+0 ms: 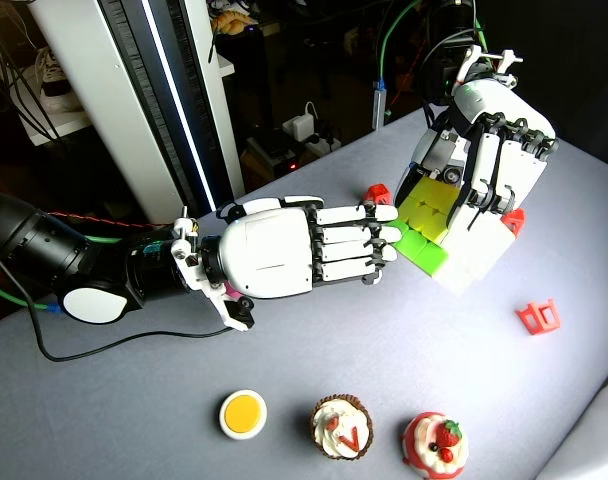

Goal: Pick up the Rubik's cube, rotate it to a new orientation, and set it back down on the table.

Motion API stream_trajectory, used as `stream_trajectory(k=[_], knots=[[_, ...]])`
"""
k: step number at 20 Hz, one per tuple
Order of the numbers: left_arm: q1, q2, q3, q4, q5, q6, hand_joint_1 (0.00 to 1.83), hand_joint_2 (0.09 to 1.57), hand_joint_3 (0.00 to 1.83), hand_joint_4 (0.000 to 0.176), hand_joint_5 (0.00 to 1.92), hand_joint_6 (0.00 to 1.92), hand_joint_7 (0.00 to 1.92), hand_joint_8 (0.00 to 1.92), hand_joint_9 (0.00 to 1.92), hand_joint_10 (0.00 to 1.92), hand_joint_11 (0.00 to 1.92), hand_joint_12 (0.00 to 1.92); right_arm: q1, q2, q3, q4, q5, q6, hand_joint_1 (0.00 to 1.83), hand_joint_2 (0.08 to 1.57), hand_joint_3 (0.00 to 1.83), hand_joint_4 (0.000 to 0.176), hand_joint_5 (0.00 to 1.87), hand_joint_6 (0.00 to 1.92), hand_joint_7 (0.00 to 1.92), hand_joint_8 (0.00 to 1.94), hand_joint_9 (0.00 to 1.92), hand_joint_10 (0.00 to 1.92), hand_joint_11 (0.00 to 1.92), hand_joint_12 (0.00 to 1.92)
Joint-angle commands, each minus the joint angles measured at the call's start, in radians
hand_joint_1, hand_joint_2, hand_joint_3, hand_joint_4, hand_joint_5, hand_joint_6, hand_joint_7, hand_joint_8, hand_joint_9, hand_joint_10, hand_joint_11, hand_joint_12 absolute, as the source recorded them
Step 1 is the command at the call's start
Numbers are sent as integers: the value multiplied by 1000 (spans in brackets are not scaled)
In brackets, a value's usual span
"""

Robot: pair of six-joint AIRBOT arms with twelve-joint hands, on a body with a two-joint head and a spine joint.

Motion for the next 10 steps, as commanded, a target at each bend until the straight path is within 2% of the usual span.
stream_trajectory(k=[1, 2, 3, 4, 5, 6, 7, 8, 9, 10], knots=[[-15, -6, 1, -26, -164, -17, 1561, 485, 1547, 0, 1019, 1921, 952, 1899, 1067, 1921, 1360, 1921, 7, -7, -8, 10, 127, 9, 0, 1368, 0, 0, 35, 462, 214, 68, 0, 823, 0, 1384], [-14, -6, 1, -26, -163, -17, 1587, 466, 1560, 0, 1003, 1921, 963, 1882, 1039, 1921, 1362, 1921, 7, -7, -8, 9, 127, 9, 0, 1371, 0, 0, 55, 508, 223, 62, 0, 840, 0, 1286], [-11, -6, 2, -29, -164, -17, 1439, 548, 1503, 0, 1019, 1921, 950, 1913, 1199, 1921, 1392, 1921, 8, 1, -8, 9, 131, 9, 0, 1380, 3, 0, 78, 529, 251, 68, 0, 864, 0, 1280], [-9, -6, 3, -31, -163, -17, 1407, 567, 1490, 0, 1002, 1921, 947, 1919, 1259, 1921, 1424, 1921, 8, 1, -12, 9, 134, 9, 0, 1385, 4, 0, 64, 525, 278, 75, 0, 917, 0, 1284], [-8, -7, 5, -33, -161, -17, 1401, 569, 1490, 0, 1020, 1921, 949, 1921, 1277, 1921, 1420, 1921, 9, 1, -17, 9, 136, 9, 0, 1402, 7, 0, 60, 520, 305, 83, 6, 984, 0, 1385], [-7, -10, 7, -38, -159, -17, 1565, 453, 1602, 0, 1036, 1921, 1004, 1896, 1110, 1921, 1377, 1921, 18, 18, -27, 9, 139, 9, 0, 1407, 7, 0, 11, 378, 233, 51, 0, 983, 0, 1417], [-4, -12, 8, -41, -158, -17, 1437, 502, 1594, 0, 965, 1905, 1001, 1912, 1028, 1921, 1218, 1921, 21, 32, -34, 9, 139, 9, 0, 1404, 5, 0, 1, 269, 205, 39, 0, 954, 0, 1455], [2, -14, 9, -50, -158, -19, 1411, 503, 1604, 0, 966, 1882, 1005, 1919, 1022, 1921, 1242, 1921, 29, 57, -48, 19, 139, 9, 0, 1416, 5, 0, 0, 53, 53, 7, 0, 737, 0, 1282], [9, -17, 12, -57, -158, -23, 1245, 549, 1531, 0, 957, 1793, 990, 1921, 1138, 1921, 1293, 1921, 34, 79, -59, 30, 140, 9, 11, 1404, 0, 0, 12, 15, 10, 1, 0, 526, 0, 1150], [12, -19, 14, -60, -158, -24, 1347, 622, 1362, 0, 920, 1727, 890, 1887, 854, 1921, 999, 1921, 37, 91, -65, 40, 142, 9, 1, 1397, 0, 0, 140, 85, 83, 25, 0, 441, 0, 1008]])
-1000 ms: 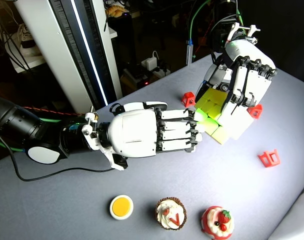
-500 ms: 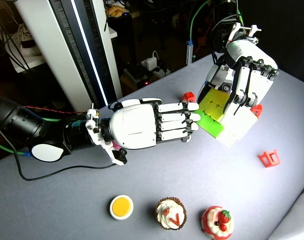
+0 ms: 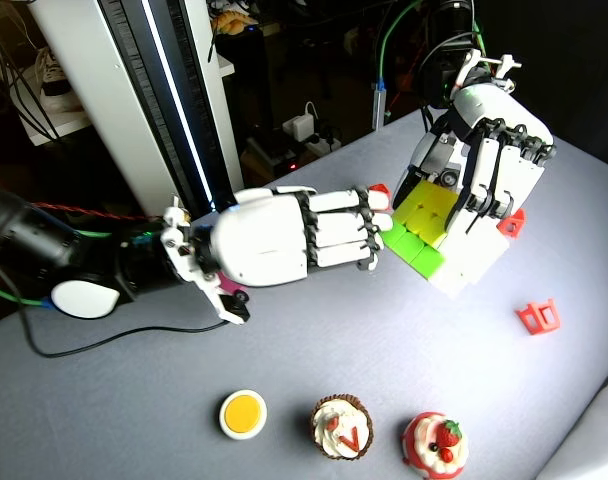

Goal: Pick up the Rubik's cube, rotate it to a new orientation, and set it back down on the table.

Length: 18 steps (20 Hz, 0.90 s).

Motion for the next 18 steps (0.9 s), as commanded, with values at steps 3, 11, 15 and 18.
stream_trajectory(k=[3, 11, 15, 18], knots=[[-3, -21, 17, -43, -132, -15, 1207, 580, 1455, 0, 935, 1710, 971, 1921, 1125, 1921, 1179, 1921, 14, 61, -27, 100, 164, 5, 0, 1395, 0, 0, 143, 197, 206, 52, 0, 633, 0, 896], [14, -105, 118, -60, 30, -95, 1021, 686, 1315, 0, 838, 1864, 1046, 1917, 1088, 1921, 1201, 1921, 14, 112, -46, 173, 197, 5, 0, 1396, 0, 0, 0, 735, 254, 142, 0, 880, 0, 1368], [35, -123, 154, -84, 107, -108, 944, 1254, 184, 0, 571, 1626, 459, 1526, 512, 1767, 606, 1921, 14, 112, -42, 180, 197, 5, 0, 1411, 1, 0, 0, 709, 74, 504, 0, 886, 0, 1525], [51, -120, 156, -93, 112, -112, 794, 1201, 0, 30, 188, 1095, 326, 778, 224, 1144, 46, 1784, 14, 112, -41, 184, 197, 5, 0, 1420, 4, 0, 0, 741, 10, 695, 0, 952, 0, 1586]])
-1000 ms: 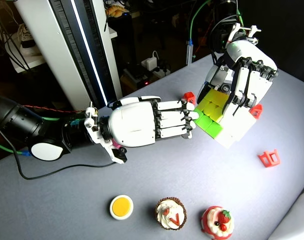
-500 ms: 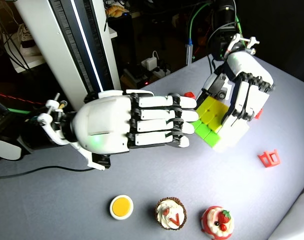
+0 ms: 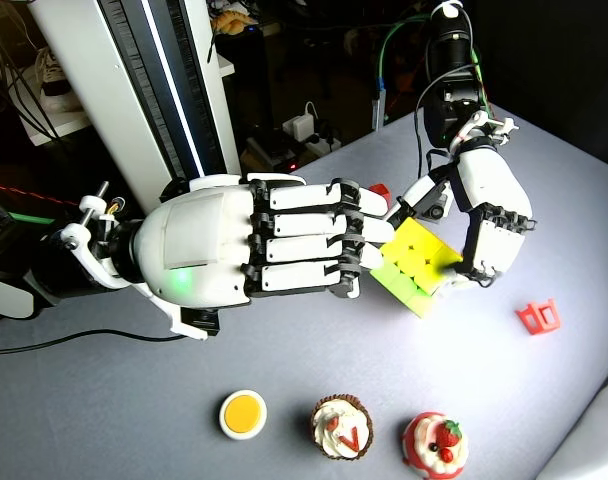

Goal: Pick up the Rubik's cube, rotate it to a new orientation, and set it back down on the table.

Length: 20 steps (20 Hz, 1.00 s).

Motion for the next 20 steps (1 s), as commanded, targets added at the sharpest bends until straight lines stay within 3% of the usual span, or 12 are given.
stream_trajectory(k=[1, 3, 5, 7, 10, 11, 12, 13, 14, 17, 18, 20], knots=[[-2, 2, 0, -1, -92, -3, 772, 1155, 0, 66, 167, 885, 285, 647, 121, 1126, 8, 1755, 12, 1, 3, 28, 121, 6, 0, 1424, 5, 0, 0, 742, 1, 687, 0, 945, 0, 1610], [11, 14, -7, -1, -95, 1, 795, 1129, 0, 92, 185, 617, 236, 445, 10, 1057, 0, 1618, 12, 1, 3, 29, 121, 6, 0, 1428, 6, 0, 0, 726, 0, 685, 0, 934, 0, 1644], [35, 32, -22, -14, -110, 8, 791, 1113, 0, 103, 212, 361, 249, 137, 10, 771, 0, 1331, 12, 2, 3, 30, 121, 6, 0, 1429, 6, 0, 0, 702, 0, 693, 0, 922, 0, 1660], [54, 48, -35, -19, -127, 11, 700, 1085, 0, 130, 151, 186, 110, 9, 0, 273, 0, 1086, 10, 4, 3, 32, 121, 6, 0, 1433, 6, 0, 0, 701, 0, 700, 0, 944, 0, 1519], [88, 89, -71, -39, -169, 38, 652, 1101, 2, 101, 119, 21, 6, 1, 0, 5, 0, 224, 9, 5, 2, 34, 121, 6, 0, 1429, 2, 0, 0, 587, 0, 619, 0, 859, 0, 1351], [97, 101, -81, -45, -178, 47, 613, 1102, 1, 95, 106, 6, 0, 0, 0, 0, 0, 110, 9, 5, 2, 34, 121, 6, 0, 1430, 2, 0, 0, 564, 0, 597, 0, 829, 0, 1283], [106, 111, -90, -51, -190, 55, 516, 1080, 0, 101, 70, 0, 0, 0, 0, 0, 0, 21, 9, 5, 2, 34, 121, 6, 0, 1431, 2, 0, 0, 584, 0, 601, 0, 827, 0, 1229], [114, 121, -99, -63, -200, 67, 500, 1076, 0, 80, 43, 0, 0, 0, 0, 0, 0, 3, 8, 5, 2, 35, 121, 6, 0, 1430, 1, 0, 0, 625, 0, 634, 0, 877, 0, 1262], [123, 134, -109, -76, -214, 83, 491, 1075, 0, 82, 19, 0, 0, 0, 0, 0, 0, 0, 7, 5, 2, 36, 121, 6, 0, 1431, 1, 0, 0, 622, 0, 621, 0, 877, 0, 1281], [132, 152, -122, -90, -240, 95, 350, 1011, 0, 118, 0, 0, 0, 0, 0, 0, 0, 0, 5, 6, 1, 37, 123, 6, 0, 1446, 5, 0, 0, 741, 0, 715, 0, 930, 0, 1629], [136, 158, -129, -91, -263, 95, 343, 976, 0, 161, 0, 0, 0, 0, 0, 0, 0, 0, 5, 7, 1, 37, 124, 6, 0, 1443, 3, 0, 0, 686, 0, 638, 0, 853, 0, 1665], [139, 181, -153, -91, -324, 104, 297, 964, 0, 171, 0, 0, 0, 0, 0, 0, 0, 0, 5, 12, -1, 37, 131, 6, 0, 1433, 0, 0, 0, 855, 0, 526, 0, 692, 0, 1677]])
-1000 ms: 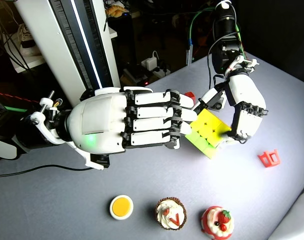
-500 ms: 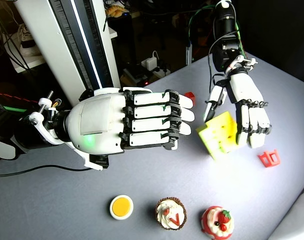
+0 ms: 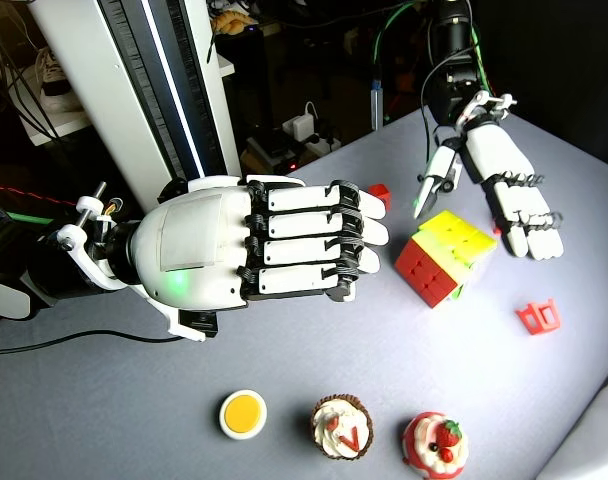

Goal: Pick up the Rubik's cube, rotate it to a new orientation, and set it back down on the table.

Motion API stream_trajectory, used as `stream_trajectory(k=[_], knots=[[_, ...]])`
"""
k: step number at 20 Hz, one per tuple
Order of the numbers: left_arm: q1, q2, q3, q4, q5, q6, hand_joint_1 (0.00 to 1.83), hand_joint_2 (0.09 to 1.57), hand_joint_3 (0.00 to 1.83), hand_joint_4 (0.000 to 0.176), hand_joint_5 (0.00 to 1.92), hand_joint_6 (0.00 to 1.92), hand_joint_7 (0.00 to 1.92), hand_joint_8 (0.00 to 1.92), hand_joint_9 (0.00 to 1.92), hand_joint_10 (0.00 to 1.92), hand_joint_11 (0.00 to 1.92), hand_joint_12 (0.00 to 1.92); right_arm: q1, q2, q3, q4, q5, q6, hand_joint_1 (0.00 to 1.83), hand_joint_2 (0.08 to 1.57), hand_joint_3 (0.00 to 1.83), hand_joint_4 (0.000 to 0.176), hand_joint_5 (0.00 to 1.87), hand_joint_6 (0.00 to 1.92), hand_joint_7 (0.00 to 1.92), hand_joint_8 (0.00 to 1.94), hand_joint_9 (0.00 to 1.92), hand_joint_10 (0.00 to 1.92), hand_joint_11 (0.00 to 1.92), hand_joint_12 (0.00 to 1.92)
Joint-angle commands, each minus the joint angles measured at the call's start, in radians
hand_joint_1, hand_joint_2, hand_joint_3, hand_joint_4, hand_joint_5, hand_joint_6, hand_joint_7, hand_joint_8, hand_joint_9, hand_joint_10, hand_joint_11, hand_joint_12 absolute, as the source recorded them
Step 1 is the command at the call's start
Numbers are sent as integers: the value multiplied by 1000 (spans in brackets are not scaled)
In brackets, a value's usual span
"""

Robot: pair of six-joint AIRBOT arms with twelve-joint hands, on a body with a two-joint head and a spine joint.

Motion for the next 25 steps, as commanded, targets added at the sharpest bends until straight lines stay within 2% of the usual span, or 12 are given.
stream_trajectory(k=[1, 3, 4, 5, 6, 7, 11, 17, 18, 23, 24, 25], knots=[[-9, 13, -9, -6, -183, 1, 297, 964, 0, 171, 0, 0, 0, 0, 0, 0, 0, 0, 6, 8, -4, 30, 133, 5, 0, 1433, 0, 0, 0, 855, 0, 526, 0, 692, 0, 1677], [-4, 47, -44, -6, -269, 21, 185, 1006, 0, 101, 0, 0, 0, 0, 0, 0, 0, 0, 6, 21, -18, 39, 134, 5, 0, 1416, 0, 0, 0, 483, 0, 285, 0, 537, 0, 1662], [1, 62, -60, -6, -313, 30, 47, 1030, 6, 93, 0, 0, 0, 0, 0, 0, 0, 0, 6, 28, -24, 42, 135, 5, 0, 1404, 0, 0, 0, 343, 0, 161, 0, 368, 0, 1543], [7, 79, -78, -8, -352, 43, 9, 1012, 0, 120, 0, 0, 0, 0, 0, 0, 0, 0, 6, 33, -28, 45, 135, 5, 0, 1393, 0, 0, 0, 68, 0, 31, 0, 117, 0, 1022], [17, 96, -96, -12, -398, 61, 1, 1038, 10, 124, 0, 0, 0, 0, 0, 0, 0, 0, 6, 38, -31, 49, 135, 5, 0, 1393, 0, 0, 0, 13, 0, 5, 0, 23, 0, 204], [27, 110, -112, -18, -436, 73, 0, 1000, 0, 166, 0, 0, 0, 0, 0, 0, 0, 0, 6, 44, -36, 55, 135, 5, 0, 1378, 0, 0, 0, 2, 0, 0, 0, 4, 0, 40], [85, 159, -164, -58, -574, 113, 0, 981, 0, 176, 0, 0, 0, 0, 0, 0, 0, 0, 10, 82, -62, 81, 138, 5, 120, 1253, 0, 0, 0, 0, 0, 0, 0, 0, 0, 0], [161, 200, -207, -107, -710, 124, 0, 948, 0, 176, 0, 0, 0, 0, 0, 0, 0, 0, 4, 130, -95, 134, 214, 5, 0, 1260, 0, 0, 0, 0, 0, 0, 0, 0, 0, 0], [174, 207, -214, -113, -732, 127, 0, 952, 0, 143, 0, 0, 0, 0, 0, 0, 0, 0, 2, 136, -101, 139, 229, 5, 2, 1262, 0, 0, 0, 0, 0, 0, 0, 0, 0, 0], [215, 242, -250, -127, -839, 160, 15, 1101, 14, 159, 0, 0, 0, 0, 0, 0, 0, 0, -27, 176, -145, 171, 334, 5, 137, 1194, 0, 0, 0, 0, 0, 0, 0, 0, 0, 0], [217, 243, -250, -127, -846, 160, 67, 1094, 7, 173, 0, 0, 0, 0, 0, 0, 0, 0, -38, 180, -150, 184, 361, 5, 139, 1196, 0, 0, 0, 0, 0, 0, 0, 0, 0, 0], [218, 245, -251, -128, -856, 160, 102, 1099, 7, 98, 0, 0, 0, 0, 0, 0, 0, 0, -50, 183, -152, 195, 386, 5, 96, 1244, 0, 0, 0, 0, 0, 0, 0, 0, 0, 0]])
